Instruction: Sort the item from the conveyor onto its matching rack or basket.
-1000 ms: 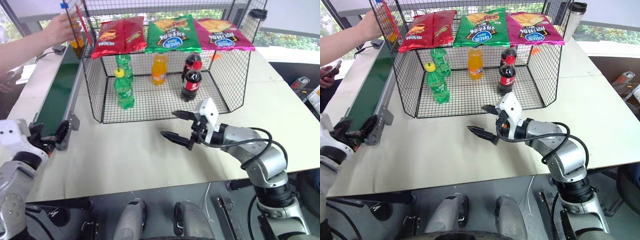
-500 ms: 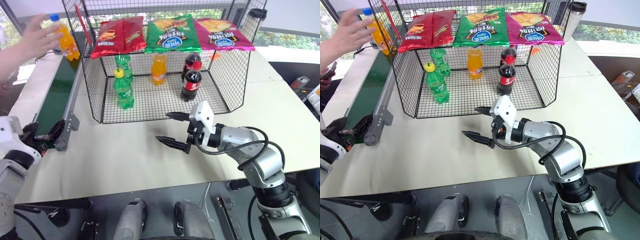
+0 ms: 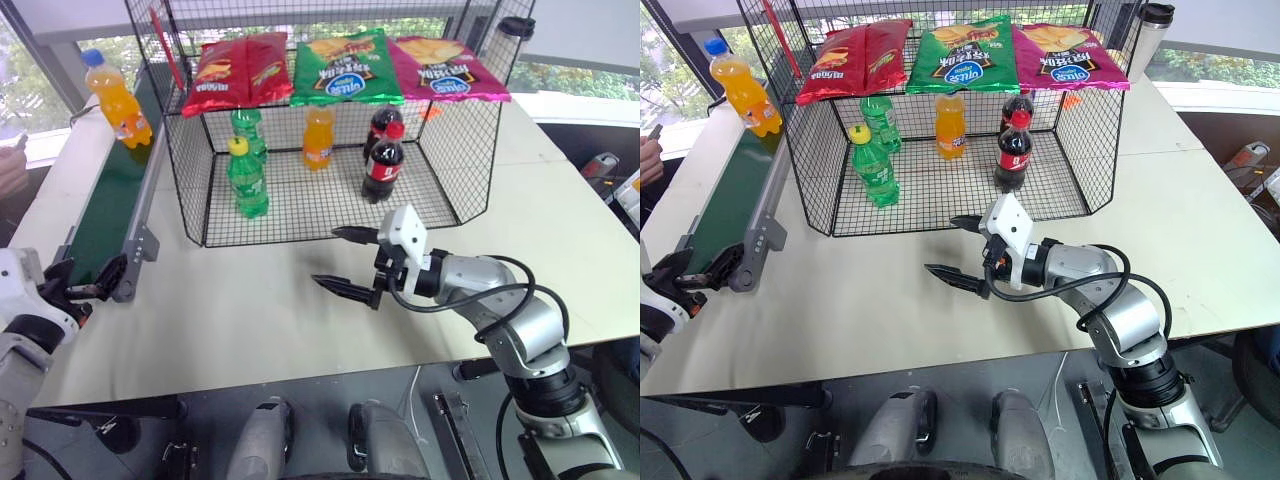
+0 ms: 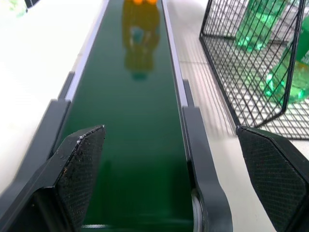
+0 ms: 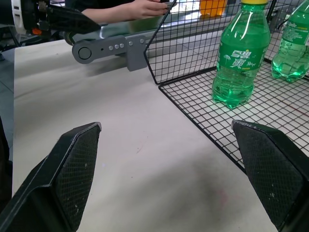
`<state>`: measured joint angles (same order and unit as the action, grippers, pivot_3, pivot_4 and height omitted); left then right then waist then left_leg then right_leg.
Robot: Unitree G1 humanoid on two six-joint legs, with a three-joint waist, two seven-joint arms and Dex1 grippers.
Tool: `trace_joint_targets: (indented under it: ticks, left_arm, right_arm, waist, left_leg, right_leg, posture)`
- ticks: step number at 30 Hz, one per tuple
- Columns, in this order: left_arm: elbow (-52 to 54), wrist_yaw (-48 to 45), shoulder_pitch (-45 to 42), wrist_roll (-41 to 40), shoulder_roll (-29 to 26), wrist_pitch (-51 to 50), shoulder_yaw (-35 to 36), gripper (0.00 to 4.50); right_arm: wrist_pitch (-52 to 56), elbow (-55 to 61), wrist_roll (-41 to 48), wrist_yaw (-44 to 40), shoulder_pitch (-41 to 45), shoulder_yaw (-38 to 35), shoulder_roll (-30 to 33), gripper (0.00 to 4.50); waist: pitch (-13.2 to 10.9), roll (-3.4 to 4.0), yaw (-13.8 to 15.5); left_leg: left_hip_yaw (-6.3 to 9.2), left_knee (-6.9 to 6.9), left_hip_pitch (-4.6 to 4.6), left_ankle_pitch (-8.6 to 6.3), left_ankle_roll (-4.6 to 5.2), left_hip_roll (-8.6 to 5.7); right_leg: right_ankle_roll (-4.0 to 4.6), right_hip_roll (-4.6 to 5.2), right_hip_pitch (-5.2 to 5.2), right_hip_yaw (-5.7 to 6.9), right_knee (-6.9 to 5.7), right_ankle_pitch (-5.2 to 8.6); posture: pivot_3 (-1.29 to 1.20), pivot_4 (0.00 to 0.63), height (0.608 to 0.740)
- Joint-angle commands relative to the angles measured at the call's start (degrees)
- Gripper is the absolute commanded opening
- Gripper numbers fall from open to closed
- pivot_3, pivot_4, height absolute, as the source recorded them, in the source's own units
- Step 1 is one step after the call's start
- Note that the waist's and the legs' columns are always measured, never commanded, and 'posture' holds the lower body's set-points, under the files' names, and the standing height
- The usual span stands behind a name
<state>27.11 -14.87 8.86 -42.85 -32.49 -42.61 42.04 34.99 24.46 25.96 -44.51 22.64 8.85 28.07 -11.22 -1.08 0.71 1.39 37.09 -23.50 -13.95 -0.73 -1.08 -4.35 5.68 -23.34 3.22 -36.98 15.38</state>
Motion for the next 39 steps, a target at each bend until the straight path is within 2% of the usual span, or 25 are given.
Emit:
trace_joint_targets:
  ticks: [1,10,19,39]
  left_arm:
    - [-0.1,-0.1,-0.3,0.2,-0.1,2.3,1.8,4.50]
    - [-1.5,-0.2,-0.9,-0.2,0.2,5.2,2.1,4.50]
    - [-2.8,0.7,-1.7,5.3,-0.3,9.8,0.6,4.50]
    - [-4.8,1.7,-6.8,7.9,0.8,9.5,-2.9,4.50]
  right_arm:
    - [-0.6,0.9,0.2,-0.2,0.1,-0.2,0.3,4.48]
    - [-0.2,1.1,0.1,0.1,0.1,-0.1,0.3,4.48]
    - [0.3,1.5,0.5,0.3,0.0,-0.3,0.4,4.48]
    - [2.0,2.8,1.0,1.6,-0.2,-0.7,0.4,4.48]
  waist:
    - [0.0,0.00,0.0]
    - [0.0,0.00,0.0]
    - [0.0,0.00,0.0]
    - [0.0,0.00,0.0]
  left_leg:
    - [0.00,0.00,0.00,0.00,0.00,0.00]
    - [0.00,0.00,-0.01,0.00,0.00,0.00]
    - [0.00,0.00,-0.01,0.00,0.00,0.00]
    - [0.00,-0.01,-0.02,0.00,0.00,0.00]
  right_leg:
    - [0.00,0.00,0.00,0.00,0.00,0.00]
    - [0.01,0.01,0.00,0.00,0.02,0.00]
    - [0.01,0.03,0.00,0.00,0.04,0.00]
    - [0.00,0.03,-0.01,0.01,0.05,-0.01]
  posture:
    - [0.00,0.150,0.739]
    - [0.00,0.150,0.739]
    - [0.00,0.150,0.739]
    - [0.00,0.150,0.739]
